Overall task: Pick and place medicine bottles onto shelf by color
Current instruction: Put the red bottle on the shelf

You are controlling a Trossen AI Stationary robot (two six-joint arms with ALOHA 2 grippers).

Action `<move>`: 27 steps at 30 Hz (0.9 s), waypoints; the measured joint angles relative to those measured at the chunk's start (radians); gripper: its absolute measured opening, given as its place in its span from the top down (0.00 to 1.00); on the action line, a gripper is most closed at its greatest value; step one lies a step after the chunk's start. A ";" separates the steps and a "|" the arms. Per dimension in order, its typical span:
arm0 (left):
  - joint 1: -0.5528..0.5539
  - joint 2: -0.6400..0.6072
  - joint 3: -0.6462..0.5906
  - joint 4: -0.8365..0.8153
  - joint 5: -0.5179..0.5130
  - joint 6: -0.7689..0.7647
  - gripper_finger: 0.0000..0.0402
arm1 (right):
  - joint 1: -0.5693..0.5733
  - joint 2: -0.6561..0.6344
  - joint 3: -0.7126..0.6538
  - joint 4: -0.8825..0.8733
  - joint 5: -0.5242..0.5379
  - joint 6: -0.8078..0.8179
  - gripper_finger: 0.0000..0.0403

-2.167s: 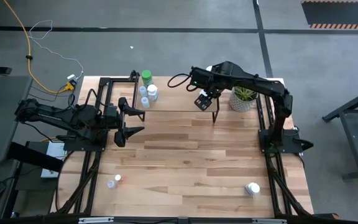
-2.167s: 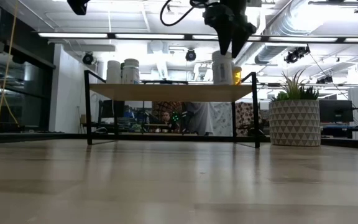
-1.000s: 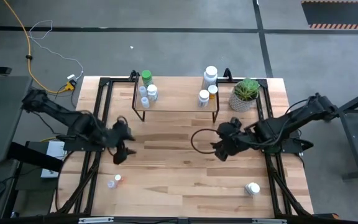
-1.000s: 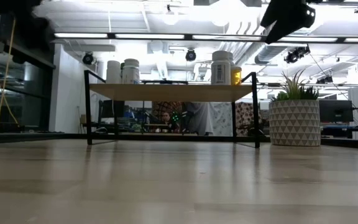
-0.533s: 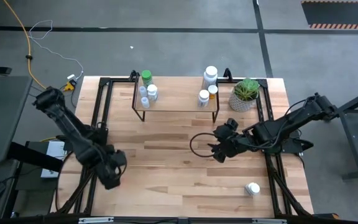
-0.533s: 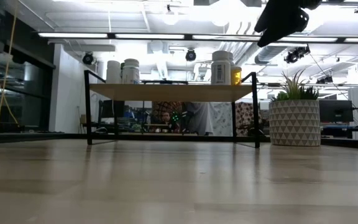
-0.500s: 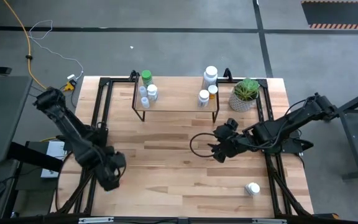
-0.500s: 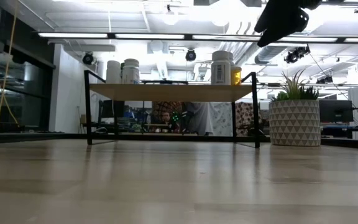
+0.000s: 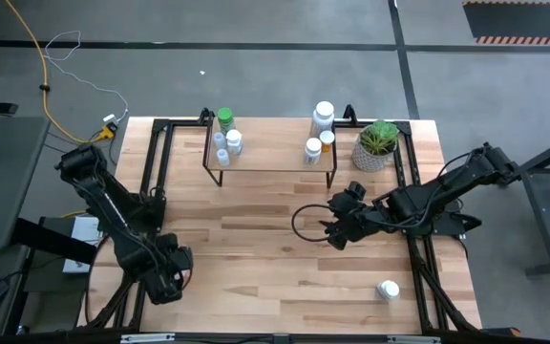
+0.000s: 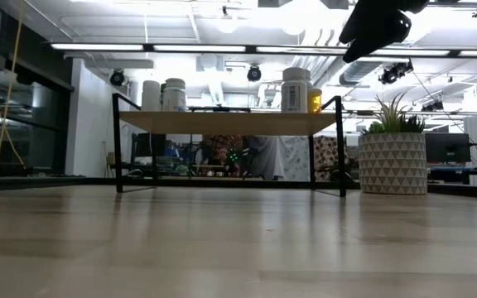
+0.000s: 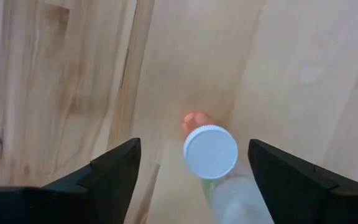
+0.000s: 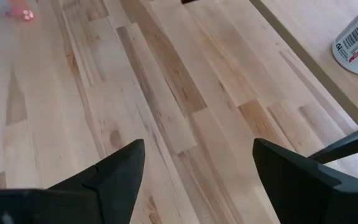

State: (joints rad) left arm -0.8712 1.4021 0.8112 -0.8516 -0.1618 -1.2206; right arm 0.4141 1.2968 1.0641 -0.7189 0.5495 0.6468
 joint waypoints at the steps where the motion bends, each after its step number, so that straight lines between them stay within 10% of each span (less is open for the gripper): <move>1: 0.001 0.010 0.000 0.003 0.001 0.001 0.30 | 0.000 0.000 0.000 0.000 0.000 0.000 0.28; 18: 0.010 0.025 0.000 0.004 0.013 0.013 0.71 | 0.000 0.000 0.000 0.000 0.000 0.002 0.28; 27: 0.077 -0.021 0.031 -0.001 0.031 0.101 0.71 | 0.000 0.000 0.000 0.002 0.000 0.000 0.28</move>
State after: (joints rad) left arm -0.7939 1.3808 0.8424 -0.8522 -0.1308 -1.1200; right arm 0.4137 1.2968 1.0641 -0.7166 0.5499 0.6468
